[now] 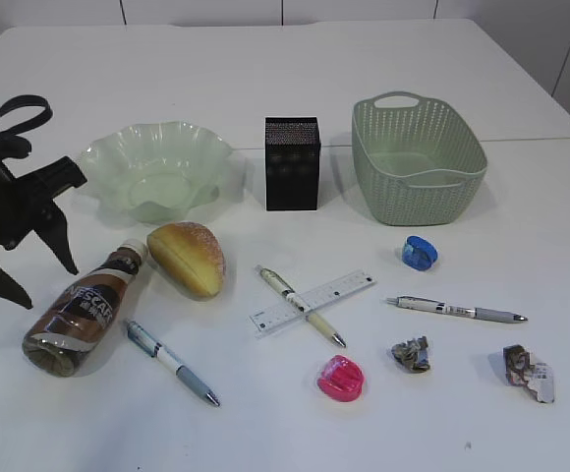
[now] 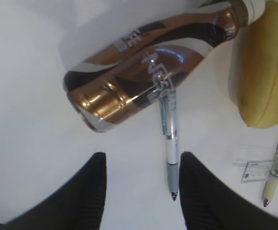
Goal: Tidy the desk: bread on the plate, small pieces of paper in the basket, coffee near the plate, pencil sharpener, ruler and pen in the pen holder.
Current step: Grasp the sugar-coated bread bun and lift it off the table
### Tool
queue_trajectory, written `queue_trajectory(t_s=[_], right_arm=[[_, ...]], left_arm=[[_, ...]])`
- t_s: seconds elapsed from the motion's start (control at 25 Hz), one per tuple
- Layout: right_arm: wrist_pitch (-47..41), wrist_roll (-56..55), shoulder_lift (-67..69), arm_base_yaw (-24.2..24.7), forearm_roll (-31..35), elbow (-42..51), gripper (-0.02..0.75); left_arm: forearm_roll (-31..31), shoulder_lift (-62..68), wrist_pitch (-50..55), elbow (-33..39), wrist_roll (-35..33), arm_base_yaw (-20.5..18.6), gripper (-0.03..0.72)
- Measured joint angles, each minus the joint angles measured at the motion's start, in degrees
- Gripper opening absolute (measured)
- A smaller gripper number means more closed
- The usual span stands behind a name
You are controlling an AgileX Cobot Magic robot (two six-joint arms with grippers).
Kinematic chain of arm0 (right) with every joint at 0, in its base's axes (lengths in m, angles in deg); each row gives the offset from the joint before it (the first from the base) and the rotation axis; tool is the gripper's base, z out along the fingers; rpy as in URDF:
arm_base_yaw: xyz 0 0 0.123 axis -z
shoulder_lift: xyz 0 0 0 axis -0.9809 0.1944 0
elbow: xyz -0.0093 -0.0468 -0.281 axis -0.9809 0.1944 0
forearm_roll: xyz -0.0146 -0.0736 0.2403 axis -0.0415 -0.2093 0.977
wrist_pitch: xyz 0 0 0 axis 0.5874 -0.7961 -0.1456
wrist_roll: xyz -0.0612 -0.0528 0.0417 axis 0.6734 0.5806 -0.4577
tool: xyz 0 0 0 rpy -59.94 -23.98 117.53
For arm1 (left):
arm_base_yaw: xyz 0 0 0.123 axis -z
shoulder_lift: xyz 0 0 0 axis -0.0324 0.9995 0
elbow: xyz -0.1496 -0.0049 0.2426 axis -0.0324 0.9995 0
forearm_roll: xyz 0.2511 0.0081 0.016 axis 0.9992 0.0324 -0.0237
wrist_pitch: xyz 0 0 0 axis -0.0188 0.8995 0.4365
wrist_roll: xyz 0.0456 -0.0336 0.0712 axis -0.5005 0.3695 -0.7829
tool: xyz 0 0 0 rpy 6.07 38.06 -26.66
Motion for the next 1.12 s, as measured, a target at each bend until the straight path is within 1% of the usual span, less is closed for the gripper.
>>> queue_trajectory(t_s=[0.08,0.32,0.44,0.64,0.8,0.96,1.04,1.12], right_arm=[[0.00,0.00,0.00,0.00,0.00,0.00,0.316],[0.00,0.00,0.00,0.00,0.00,0.00,0.317],[0.00,0.00,0.00,0.00,0.00,0.00,0.317],[0.00,0.00,0.00,0.00,0.00,0.00,0.317],[0.00,0.00,0.00,0.00,0.00,0.00,0.317],[0.00,0.00,0.00,0.00,0.00,0.00,0.317],[0.00,0.00,0.00,0.00,0.00,0.00,0.317],[0.00,0.00,0.00,0.00,0.00,0.00,0.316]], left_arm=[[-0.91,0.45,-1.68,0.00,-0.46,0.38,0.349],[-1.23,2.91,-4.23,-1.26,-0.81,3.64,0.349],[-1.23,5.93,-3.62,-5.24,-1.37,5.23,0.349],[1.19,12.22,0.73,-16.17,-2.00,8.25,0.350],[2.17,16.77,4.18,-22.72,-2.00,8.64,0.350],[2.68,19.04,3.57,-24.40,-0.64,8.64,0.354],[2.26,20.22,2.38,-24.64,-0.65,8.64,0.380],[1.06,21.47,1.38,-24.64,-0.65,8.64,0.424]])
